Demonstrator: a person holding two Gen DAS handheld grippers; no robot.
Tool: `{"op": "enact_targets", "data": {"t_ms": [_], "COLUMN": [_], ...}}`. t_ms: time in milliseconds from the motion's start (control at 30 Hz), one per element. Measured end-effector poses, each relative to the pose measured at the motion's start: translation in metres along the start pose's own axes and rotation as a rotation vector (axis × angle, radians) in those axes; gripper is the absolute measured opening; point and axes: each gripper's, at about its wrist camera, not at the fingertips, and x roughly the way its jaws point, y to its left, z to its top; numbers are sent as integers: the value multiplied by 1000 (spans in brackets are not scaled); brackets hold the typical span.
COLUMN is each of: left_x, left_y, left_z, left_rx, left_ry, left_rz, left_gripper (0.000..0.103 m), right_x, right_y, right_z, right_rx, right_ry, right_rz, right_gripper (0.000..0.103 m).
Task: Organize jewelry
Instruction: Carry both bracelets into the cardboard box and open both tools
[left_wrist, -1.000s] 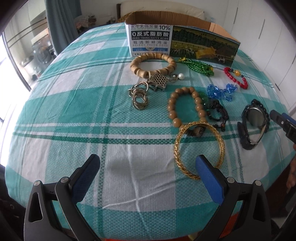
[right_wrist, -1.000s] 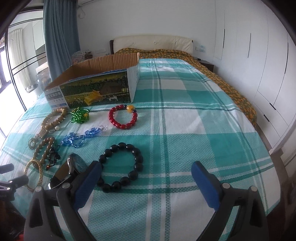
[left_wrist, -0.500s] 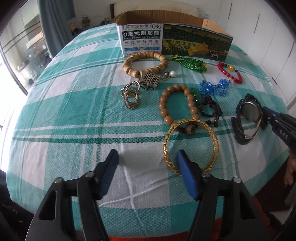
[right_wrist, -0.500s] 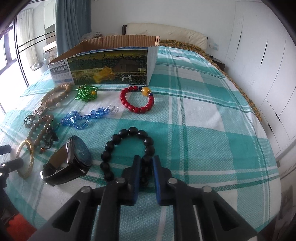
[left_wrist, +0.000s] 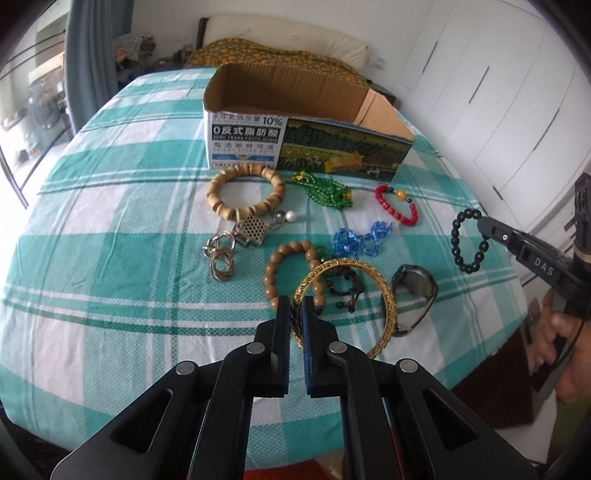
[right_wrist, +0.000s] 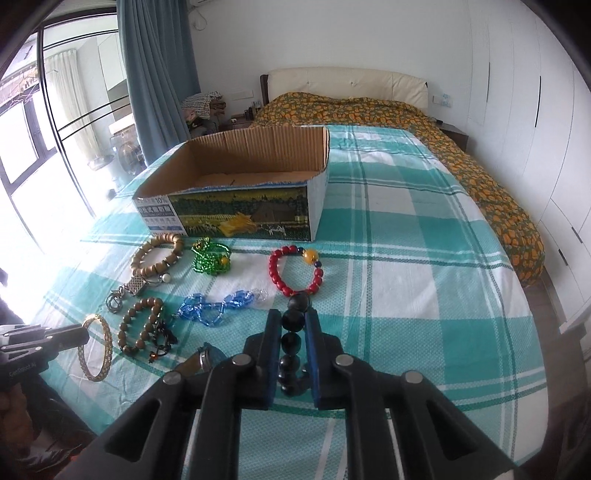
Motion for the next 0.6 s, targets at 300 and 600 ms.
{"op": "enact_targets", "data": {"t_ms": [300, 600], "left_x": [-32, 34], "left_y": [5, 5], "left_z": [101, 207], "left_rx": [32, 33], "left_ry": [-109, -90], "left_rz": [-24, 45], "left_gripper": [4, 4], "right_x": [-27, 28], "right_y": [20, 42], "right_z": [84, 175], "right_rx": [-88, -66], "right_ry": [-101, -114], "right_rz": [63, 150], "right_gripper": [13, 13]}}
